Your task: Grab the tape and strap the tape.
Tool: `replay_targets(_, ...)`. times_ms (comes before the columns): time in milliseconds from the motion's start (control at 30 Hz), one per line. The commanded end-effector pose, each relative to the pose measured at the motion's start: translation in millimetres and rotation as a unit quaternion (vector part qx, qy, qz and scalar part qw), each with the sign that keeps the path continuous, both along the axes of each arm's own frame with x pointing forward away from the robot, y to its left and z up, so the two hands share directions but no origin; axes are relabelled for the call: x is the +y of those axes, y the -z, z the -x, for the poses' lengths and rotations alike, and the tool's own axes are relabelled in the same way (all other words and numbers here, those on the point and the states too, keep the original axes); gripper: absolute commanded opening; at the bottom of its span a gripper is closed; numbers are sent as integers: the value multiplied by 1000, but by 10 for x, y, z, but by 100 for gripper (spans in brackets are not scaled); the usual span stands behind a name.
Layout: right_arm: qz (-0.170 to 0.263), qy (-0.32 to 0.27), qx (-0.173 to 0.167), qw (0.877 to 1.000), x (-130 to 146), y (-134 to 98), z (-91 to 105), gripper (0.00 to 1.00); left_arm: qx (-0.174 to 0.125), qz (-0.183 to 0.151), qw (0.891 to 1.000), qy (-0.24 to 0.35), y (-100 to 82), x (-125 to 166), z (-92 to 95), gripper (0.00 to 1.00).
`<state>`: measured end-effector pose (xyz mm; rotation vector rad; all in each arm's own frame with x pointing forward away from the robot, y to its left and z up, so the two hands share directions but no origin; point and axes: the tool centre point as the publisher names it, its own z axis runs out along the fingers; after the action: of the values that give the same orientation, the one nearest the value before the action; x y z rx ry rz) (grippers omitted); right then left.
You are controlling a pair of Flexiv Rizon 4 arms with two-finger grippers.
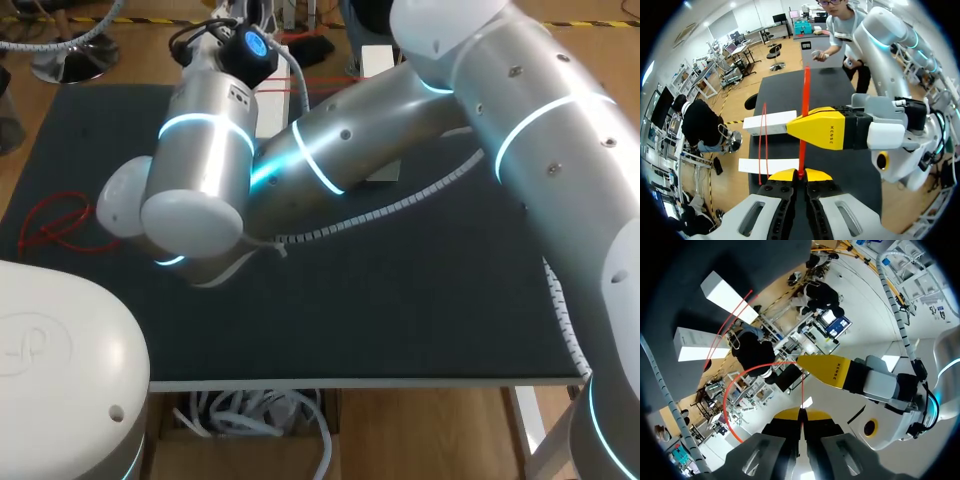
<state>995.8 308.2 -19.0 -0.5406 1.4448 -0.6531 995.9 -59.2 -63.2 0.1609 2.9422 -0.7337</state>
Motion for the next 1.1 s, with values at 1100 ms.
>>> replay_targets(1100,10,6,22,1000,170,159,-61,0,1,-2,1000,0,-10,-2,0,0)
